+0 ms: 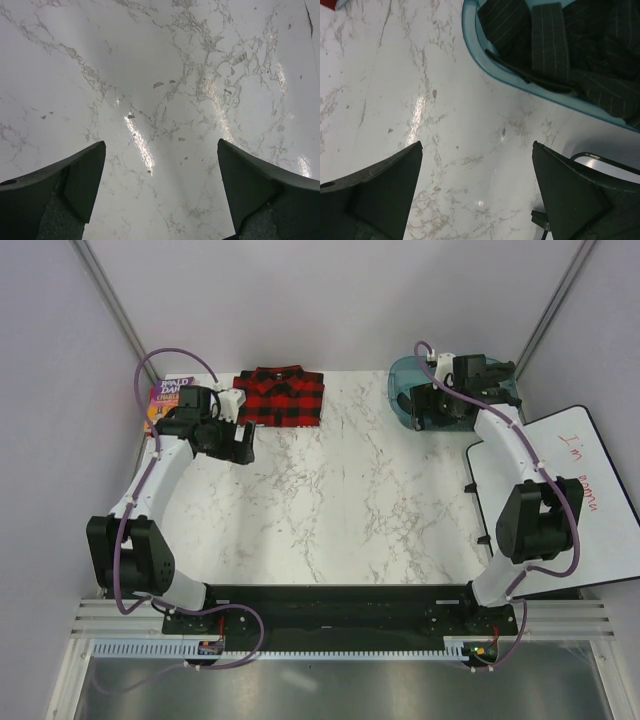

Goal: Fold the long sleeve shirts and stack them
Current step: Grab the shirt from the pile

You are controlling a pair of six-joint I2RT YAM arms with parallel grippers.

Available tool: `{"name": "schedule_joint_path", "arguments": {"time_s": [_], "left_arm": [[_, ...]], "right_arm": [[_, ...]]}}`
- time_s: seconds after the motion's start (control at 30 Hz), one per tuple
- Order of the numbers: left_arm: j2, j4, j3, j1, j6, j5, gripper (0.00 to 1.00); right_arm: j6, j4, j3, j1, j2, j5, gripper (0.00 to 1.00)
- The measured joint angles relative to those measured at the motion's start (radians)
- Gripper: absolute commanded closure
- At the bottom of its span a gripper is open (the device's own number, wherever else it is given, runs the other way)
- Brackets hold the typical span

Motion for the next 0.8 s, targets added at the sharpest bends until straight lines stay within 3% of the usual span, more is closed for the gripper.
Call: {"name": "schedule_joint_path", "arguments": {"time_s": [0.2, 0.47, 0.8], "left_arm": [[0.011, -0.002, 0.088, -0.002, 0.011, -0.009, 0.01], [0.061, 0.005, 0.198, -0.003, 0.028, -0.010, 0.01], [0.114, 0.003, 0.204, -0.008, 0.040, -0.064, 0.01]], "right_arm": [[0.050, -0.004, 0.203, -0.050, 0.103, 0.037, 0.02], [0.084, 0.026, 0.520, -0.220, 0.330, 0.182, 0.02], [0.057, 0.040, 0.624, -0.276, 0.606, 0.252, 0.02]]}}
